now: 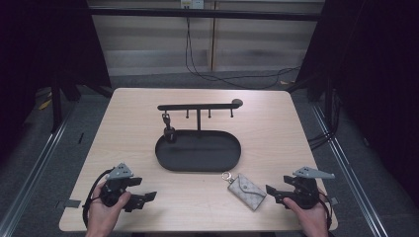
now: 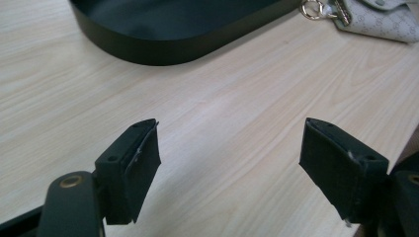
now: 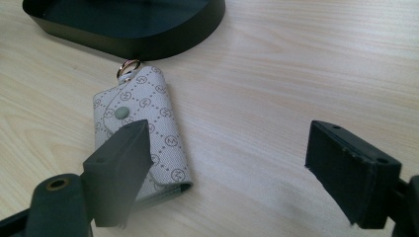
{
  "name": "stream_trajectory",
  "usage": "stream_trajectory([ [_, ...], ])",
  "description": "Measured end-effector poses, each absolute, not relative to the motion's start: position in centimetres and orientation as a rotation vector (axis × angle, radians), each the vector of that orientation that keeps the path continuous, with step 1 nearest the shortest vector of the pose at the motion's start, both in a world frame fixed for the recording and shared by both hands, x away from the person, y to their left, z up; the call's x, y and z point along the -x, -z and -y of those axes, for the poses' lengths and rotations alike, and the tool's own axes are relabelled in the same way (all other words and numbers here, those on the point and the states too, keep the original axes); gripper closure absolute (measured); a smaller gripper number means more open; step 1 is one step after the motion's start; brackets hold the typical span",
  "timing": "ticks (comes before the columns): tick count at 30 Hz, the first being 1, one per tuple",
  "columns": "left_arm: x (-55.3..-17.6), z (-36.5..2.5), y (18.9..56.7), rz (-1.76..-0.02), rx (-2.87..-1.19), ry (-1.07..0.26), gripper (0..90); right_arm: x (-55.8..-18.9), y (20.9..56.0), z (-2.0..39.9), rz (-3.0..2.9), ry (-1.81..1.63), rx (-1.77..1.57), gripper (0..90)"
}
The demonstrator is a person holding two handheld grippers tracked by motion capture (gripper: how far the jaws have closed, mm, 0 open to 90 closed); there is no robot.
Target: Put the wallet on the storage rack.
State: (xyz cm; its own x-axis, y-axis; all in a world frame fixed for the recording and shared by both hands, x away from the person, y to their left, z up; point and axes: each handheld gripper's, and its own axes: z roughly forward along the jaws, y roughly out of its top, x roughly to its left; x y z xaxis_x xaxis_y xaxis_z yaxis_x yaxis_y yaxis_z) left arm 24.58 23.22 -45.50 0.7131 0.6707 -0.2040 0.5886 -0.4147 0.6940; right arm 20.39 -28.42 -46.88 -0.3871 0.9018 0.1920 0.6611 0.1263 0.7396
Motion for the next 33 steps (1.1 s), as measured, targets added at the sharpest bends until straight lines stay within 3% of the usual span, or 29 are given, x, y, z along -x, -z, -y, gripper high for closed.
stream_trajectory([
  [10, -23.6, -24.4, 46.0, -0.967, -2.043, -0.086, 16.6, -20.2, 46.4, 27.2, -2.208, -1.137, -1.511, 17.6],
  [21, -23.4, -24.9, 46.1, -0.942, -2.041, -0.072, 20.3, -21.4, 45.5, 24.7, -2.405, -1.047, -1.425, 22.6],
  [33, -23.6, -25.2, 46.0, -0.944, -2.037, -0.082, 20.3, -23.3, 44.7, 22.9, -2.535, -0.959, -1.389, 19.5],
])
